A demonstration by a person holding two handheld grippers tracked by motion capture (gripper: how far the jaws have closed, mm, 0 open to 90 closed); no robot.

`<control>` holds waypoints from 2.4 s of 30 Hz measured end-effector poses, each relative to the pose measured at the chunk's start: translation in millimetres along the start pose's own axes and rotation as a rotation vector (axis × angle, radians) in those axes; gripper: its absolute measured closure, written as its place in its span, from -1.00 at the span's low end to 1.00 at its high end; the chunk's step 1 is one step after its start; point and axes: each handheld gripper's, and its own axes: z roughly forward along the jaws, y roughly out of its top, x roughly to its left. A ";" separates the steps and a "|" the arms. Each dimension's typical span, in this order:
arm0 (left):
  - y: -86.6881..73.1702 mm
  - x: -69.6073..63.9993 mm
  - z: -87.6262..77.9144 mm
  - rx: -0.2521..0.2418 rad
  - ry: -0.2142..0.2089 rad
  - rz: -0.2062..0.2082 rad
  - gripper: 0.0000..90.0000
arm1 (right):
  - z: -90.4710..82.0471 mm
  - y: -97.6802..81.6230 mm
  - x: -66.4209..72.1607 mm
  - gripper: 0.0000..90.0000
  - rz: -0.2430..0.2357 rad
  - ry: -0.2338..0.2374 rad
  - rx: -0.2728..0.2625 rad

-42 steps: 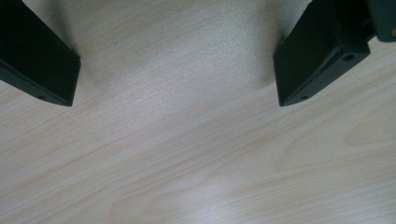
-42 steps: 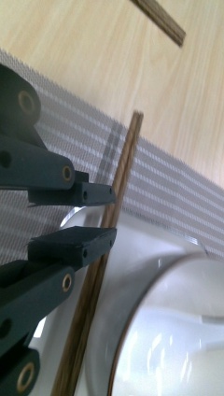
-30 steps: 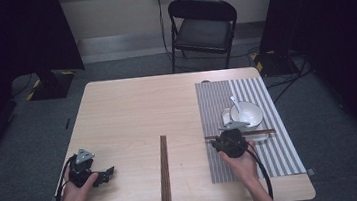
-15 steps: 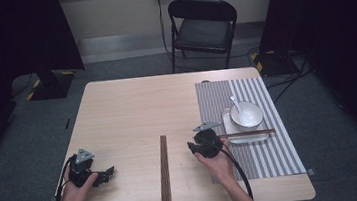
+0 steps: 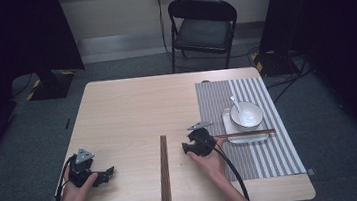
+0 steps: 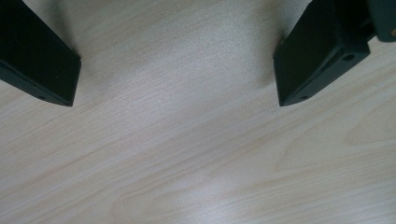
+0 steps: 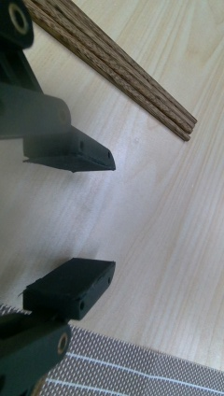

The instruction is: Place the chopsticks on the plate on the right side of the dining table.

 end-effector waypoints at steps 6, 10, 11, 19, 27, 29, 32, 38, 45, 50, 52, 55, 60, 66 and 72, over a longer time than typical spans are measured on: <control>0.0 0.0 0.0 0.000 0.000 0.000 -1.00 | 3.5 0.5 -3.1 -0.25 0.036 -0.004 -0.009; 0.0 0.0 0.0 0.000 0.000 0.000 -1.00 | 3.7 0.9 -4.2 -0.29 0.045 -0.011 -0.009; -0.1 0.0 0.0 0.000 0.000 0.000 -1.00 | 3.0 1.3 -4.2 -0.30 0.044 -0.013 -0.011; -0.1 0.0 0.0 -0.002 -0.001 -0.001 -1.00 | 0.9 2.1 -7.7 -0.40 0.060 -0.047 -0.005; -0.1 0.1 -0.1 -0.001 -0.001 0.000 -1.00 | 0.2 2.1 -8.4 -0.42 0.072 -0.071 -0.002; -0.1 0.1 -0.1 -0.001 -0.001 0.000 -1.00 | 0.5 3.3 -6.8 -0.42 0.067 -0.060 -0.005; -0.1 0.0 0.0 -0.001 -0.002 -0.001 -1.00 | 2.0 6.8 -4.8 -0.47 0.062 -0.051 -0.016; -0.1 0.0 -0.1 -0.002 -0.001 -0.001 -1.00 | 6.4 9.1 -5.0 -0.49 0.078 -0.072 -0.018; -0.2 0.2 0.0 -0.002 -0.003 0.000 -1.00 | 5.8 7.6 -8.8 -0.49 0.103 -0.106 -0.005; -0.2 0.2 -0.1 -0.002 -0.003 0.001 -1.00 | 4.1 6.2 -12.3 -0.49 0.111 -0.112 -0.001; -0.2 0.1 0.1 -0.004 -0.003 -0.001 -1.00 | 3.2 5.6 -13.1 -0.49 0.113 -0.107 -0.006; -0.2 0.2 -0.1 -0.002 -0.004 0.000 -1.00 | 2.2 5.6 -9.9 -0.49 0.100 -0.077 -0.018; -0.2 0.2 -0.1 -0.002 -0.004 0.000 -1.00 | 3.2 4.6 -5.6 -0.49 0.091 -0.066 -0.009; -0.2 0.3 0.0 -0.002 -0.005 0.001 -1.00 | 3.2 4.0 -9.1 -0.48 0.100 -0.082 0.000; -0.2 0.1 0.1 -0.004 -0.003 -0.001 -1.00 | 1.6 4.8 -11.7 -0.48 0.090 -0.100 0.002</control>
